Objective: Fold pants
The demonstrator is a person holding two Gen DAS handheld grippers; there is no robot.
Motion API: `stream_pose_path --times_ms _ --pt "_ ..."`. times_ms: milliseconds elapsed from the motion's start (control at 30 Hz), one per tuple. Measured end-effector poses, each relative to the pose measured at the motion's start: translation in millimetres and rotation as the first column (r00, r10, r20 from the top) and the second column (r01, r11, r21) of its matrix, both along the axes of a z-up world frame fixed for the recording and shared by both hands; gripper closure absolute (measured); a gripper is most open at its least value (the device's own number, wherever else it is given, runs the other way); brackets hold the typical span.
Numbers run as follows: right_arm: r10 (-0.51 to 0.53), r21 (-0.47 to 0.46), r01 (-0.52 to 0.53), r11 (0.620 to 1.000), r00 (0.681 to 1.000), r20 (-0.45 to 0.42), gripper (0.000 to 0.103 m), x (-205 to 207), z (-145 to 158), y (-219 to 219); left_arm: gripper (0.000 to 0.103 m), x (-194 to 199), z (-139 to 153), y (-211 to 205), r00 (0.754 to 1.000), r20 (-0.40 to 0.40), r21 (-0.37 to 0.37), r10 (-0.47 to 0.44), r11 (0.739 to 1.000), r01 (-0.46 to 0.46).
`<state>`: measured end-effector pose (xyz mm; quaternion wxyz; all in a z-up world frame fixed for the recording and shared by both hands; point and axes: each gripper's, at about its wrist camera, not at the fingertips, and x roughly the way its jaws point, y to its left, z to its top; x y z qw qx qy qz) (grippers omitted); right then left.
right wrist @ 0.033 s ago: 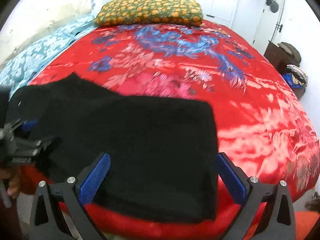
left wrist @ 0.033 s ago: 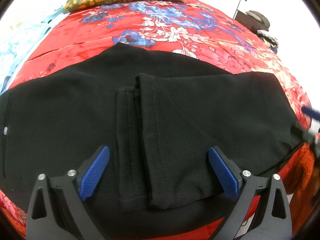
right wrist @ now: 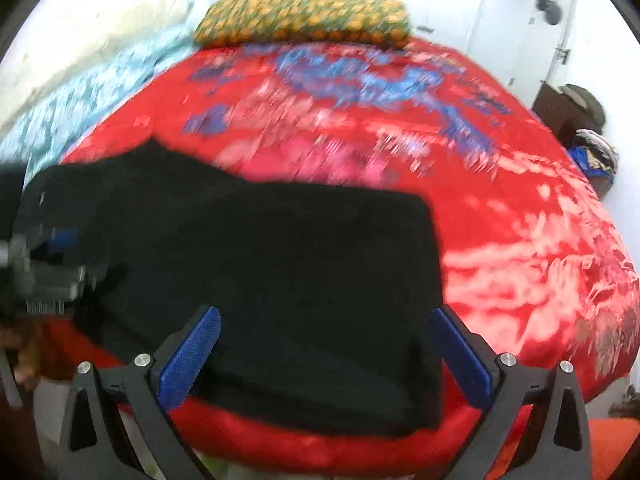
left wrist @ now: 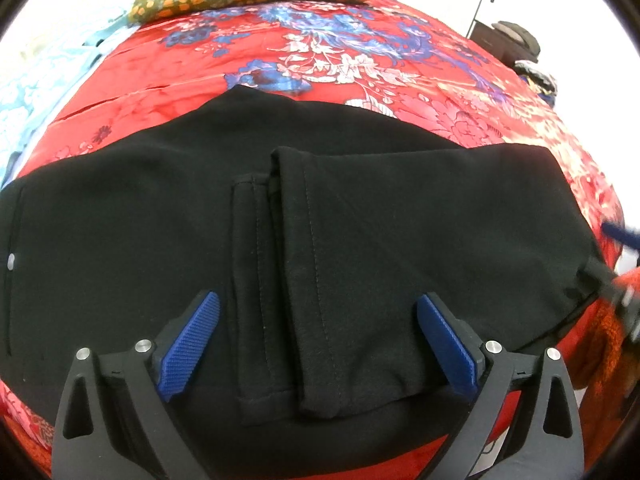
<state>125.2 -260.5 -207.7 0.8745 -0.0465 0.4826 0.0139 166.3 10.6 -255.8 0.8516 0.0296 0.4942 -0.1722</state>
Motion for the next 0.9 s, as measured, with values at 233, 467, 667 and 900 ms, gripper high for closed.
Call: stream_pose_path --times_ms 233,467,667,900 --pt "-0.014 -0.011 0.014 1.000 1.000 -0.001 0.000 -6 -4 4 0.003 -2 2 1 1.000 -0.002 -0.006 -0.004 1.000 0.004" --pt "-0.084 0.014 0.083 0.996 0.966 0.246 0.000 -29 55 -11 0.004 -2 28 20 0.997 0.036 -0.145 0.071 0.987 -0.065" --pt "-0.126 0.014 0.126 0.992 0.968 0.219 0.000 -25 48 -14 0.004 -5 52 46 0.984 0.091 -0.207 0.153 0.969 -0.132" --pt "-0.091 0.005 0.093 0.996 0.967 0.240 0.000 -28 49 -10 0.004 0 55 73 0.967 0.071 -0.217 0.244 0.950 -0.224"
